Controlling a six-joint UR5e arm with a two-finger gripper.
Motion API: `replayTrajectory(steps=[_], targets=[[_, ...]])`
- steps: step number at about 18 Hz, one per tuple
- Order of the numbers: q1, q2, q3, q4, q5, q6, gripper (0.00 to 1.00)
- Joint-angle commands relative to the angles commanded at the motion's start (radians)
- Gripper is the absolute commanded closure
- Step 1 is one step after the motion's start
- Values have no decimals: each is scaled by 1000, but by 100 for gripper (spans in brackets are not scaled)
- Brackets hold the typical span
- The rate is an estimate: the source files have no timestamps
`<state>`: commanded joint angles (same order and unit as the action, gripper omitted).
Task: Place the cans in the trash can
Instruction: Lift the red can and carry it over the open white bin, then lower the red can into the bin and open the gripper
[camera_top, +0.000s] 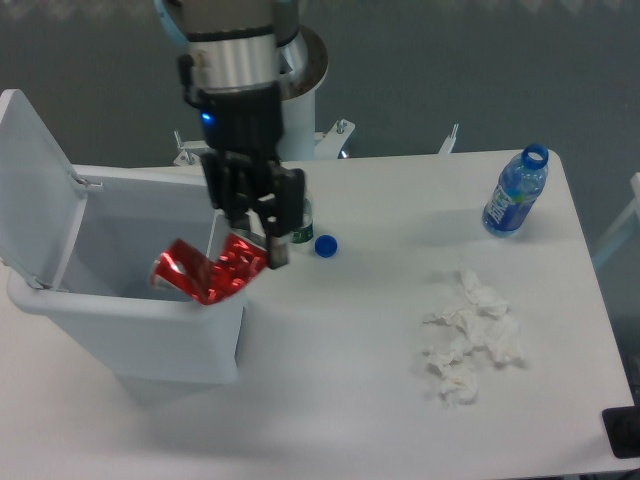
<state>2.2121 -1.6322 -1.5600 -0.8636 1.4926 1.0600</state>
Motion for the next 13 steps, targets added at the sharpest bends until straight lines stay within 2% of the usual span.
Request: replayTrajectory(steps=[3,7,9,13], targets=[[-23,3,-14,-9,0,0,43],[-29,38,-41,-46,3,-2,43],[-31,60,-71,-48,5,-2,43],[-32,68,-107,-49,6,-3,43]])
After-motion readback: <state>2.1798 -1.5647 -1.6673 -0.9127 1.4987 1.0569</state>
